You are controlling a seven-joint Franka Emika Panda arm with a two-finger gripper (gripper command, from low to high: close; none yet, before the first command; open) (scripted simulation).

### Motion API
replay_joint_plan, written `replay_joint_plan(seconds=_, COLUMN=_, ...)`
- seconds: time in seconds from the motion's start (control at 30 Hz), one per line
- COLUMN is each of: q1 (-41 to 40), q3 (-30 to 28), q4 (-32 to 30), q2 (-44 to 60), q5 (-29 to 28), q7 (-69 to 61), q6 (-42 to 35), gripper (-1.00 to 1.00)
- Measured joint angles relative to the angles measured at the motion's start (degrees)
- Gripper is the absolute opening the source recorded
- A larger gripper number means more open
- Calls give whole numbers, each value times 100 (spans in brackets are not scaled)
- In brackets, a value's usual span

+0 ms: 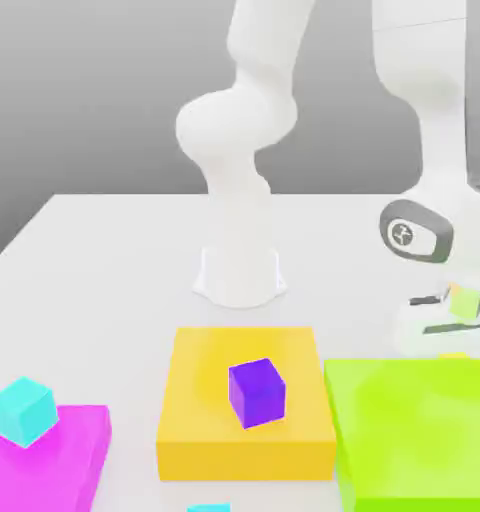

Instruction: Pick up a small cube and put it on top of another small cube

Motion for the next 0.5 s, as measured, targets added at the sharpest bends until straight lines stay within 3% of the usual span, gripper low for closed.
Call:
replay_joint_plan(seconds=0.23, q1=65, q3=-81, q4=-175, q2=-904, q5=-75, q7=56, q6=-726, gripper=-100)
replay_joint_plan(seconds=0.37, q1=99, q3=-122, q4=-283, q2=-1152, q5=123, q7=587, q6=-1602, gripper=-100)
replay_joint_plan(seconds=0.5, q1=-323, q3=-565, q4=-340, q2=-1567, q5=105, q7=1215, q6=-2596, gripper=-100)
